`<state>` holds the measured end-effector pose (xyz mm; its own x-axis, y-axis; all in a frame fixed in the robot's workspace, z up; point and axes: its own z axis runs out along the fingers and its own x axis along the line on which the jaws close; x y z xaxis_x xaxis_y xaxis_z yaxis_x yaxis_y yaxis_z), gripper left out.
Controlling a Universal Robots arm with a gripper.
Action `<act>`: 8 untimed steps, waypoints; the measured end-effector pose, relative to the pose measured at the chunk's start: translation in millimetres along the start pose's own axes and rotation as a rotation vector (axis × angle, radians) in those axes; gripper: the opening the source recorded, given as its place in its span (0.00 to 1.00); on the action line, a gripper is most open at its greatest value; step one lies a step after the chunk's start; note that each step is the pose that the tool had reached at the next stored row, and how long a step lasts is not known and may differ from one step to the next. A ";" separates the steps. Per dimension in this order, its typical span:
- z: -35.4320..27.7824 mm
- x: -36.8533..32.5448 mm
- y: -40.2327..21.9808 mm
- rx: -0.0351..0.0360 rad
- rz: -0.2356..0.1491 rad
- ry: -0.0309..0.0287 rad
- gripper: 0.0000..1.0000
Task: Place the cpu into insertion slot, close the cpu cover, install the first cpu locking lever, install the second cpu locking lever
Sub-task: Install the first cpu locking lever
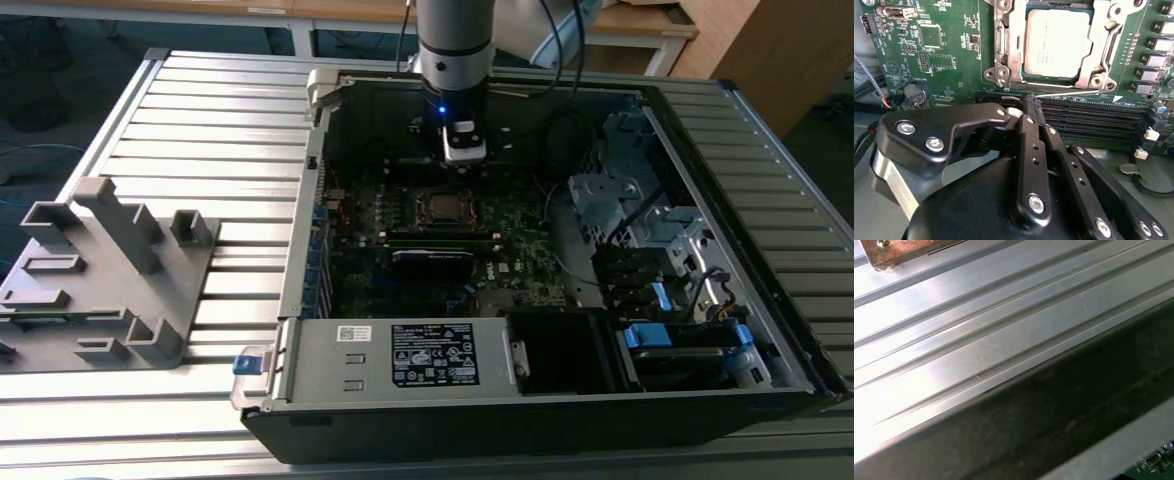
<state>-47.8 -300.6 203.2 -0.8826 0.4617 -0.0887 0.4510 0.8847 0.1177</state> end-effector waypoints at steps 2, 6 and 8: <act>0.3 1.5 -0.8 -0.0011 0.000 -0.0016 0.11; 1.6 3.5 -2.0 -0.0081 0.000 -0.0064 0.11; 2.1 3.8 -2.1 -0.0138 0.000 -0.0120 0.11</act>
<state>-51.8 -300.5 200.6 -0.8811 0.4621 -0.1005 0.4487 0.8840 0.1313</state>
